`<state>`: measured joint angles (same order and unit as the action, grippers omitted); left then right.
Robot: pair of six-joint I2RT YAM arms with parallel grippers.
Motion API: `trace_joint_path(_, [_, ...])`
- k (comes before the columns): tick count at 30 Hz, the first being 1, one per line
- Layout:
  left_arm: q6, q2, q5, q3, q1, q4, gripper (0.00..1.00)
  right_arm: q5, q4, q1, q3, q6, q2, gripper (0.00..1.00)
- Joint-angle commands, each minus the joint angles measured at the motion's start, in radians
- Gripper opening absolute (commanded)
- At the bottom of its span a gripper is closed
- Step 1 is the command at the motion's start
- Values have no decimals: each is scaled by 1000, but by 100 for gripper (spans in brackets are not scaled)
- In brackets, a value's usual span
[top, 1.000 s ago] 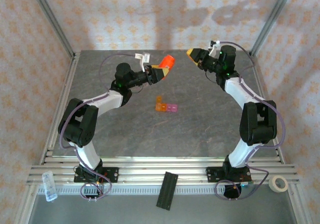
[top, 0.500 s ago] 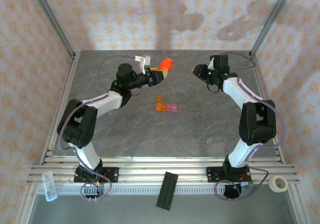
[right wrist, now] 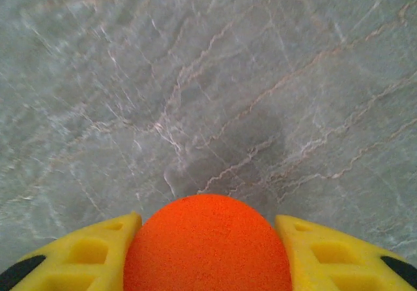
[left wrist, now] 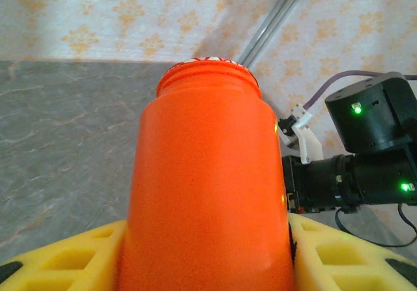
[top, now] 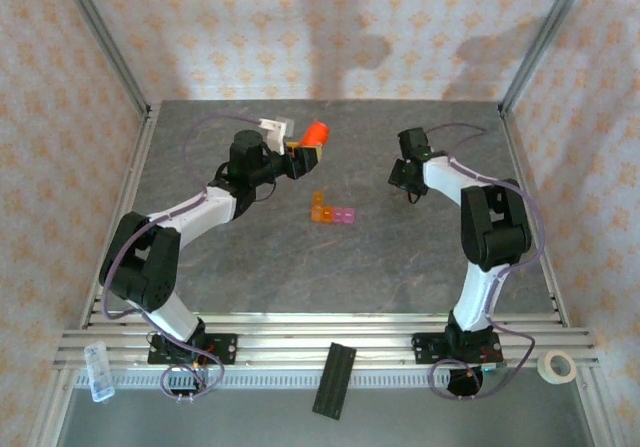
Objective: Sort the pills into containers
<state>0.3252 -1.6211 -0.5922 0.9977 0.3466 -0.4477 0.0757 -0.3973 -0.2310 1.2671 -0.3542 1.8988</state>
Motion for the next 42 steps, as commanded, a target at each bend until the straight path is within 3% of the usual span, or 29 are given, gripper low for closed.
trace_joint_path(1, [-44,50,72,-2,-1,56,0,-92,-40,-14,18,-13,24,34])
trace_joint_path(6, [-53,68,136,6,9,135,0,-73,-39,-18,-3,-35,48,44])
trace_joint_path(11, [-25,81,202,13,24,216,0,-37,-38,-18,-17,-32,41,63])
trace_joint_path(15, [23,99,265,27,38,308,0,6,-38,-18,-21,-33,15,71])
trace_joint_path(19, [61,139,331,59,54,419,0,59,-30,-18,-20,-64,-31,72])
trace_joint_path(26, [152,213,333,127,65,500,0,193,27,-35,-52,-118,-144,72])
trace_joint_path(33, [330,226,395,197,66,591,0,301,58,-59,-79,-72,-203,72])
trace_joint_path(42, [562,210,433,328,91,713,0,410,29,-170,-99,53,-212,71])
